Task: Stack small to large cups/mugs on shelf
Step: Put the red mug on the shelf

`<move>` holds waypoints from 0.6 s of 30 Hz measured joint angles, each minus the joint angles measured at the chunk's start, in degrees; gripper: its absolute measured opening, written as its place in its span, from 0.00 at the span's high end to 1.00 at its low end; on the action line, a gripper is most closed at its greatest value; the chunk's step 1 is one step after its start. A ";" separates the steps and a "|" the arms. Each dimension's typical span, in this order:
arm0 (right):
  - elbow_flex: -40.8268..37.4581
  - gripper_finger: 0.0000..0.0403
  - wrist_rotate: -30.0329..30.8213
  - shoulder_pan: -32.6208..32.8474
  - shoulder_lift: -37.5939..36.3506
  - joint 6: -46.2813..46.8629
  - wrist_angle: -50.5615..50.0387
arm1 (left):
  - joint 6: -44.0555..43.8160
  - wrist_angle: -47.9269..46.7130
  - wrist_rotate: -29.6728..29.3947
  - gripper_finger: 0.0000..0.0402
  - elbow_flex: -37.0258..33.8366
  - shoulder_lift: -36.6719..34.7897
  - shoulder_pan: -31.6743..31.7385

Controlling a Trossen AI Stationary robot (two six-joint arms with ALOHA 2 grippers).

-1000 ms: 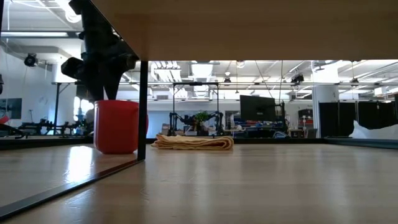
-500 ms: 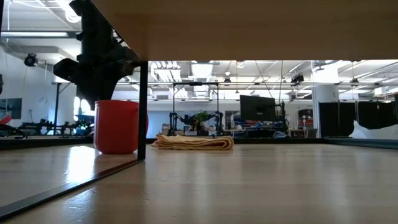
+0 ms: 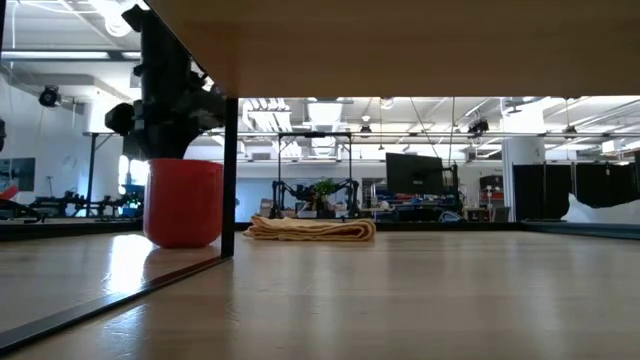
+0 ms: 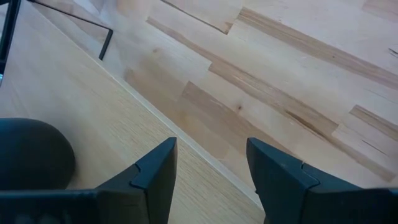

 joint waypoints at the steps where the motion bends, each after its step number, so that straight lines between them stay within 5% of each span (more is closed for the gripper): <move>1: -0.01 0.54 0.00 -0.01 0.00 0.17 0.00 | 1.13 -0.64 0.81 1.00 1.02 -0.17 -0.01; 12: -0.02 0.54 -0.11 -0.01 -0.09 1.12 0.00 | 17.21 -17.00 -2.51 1.00 31.55 -3.27 -0.99; 18: -0.02 0.54 -0.33 -0.01 -0.09 3.20 0.07 | 23.55 -19.31 -4.85 1.00 47.45 2.09 -5.70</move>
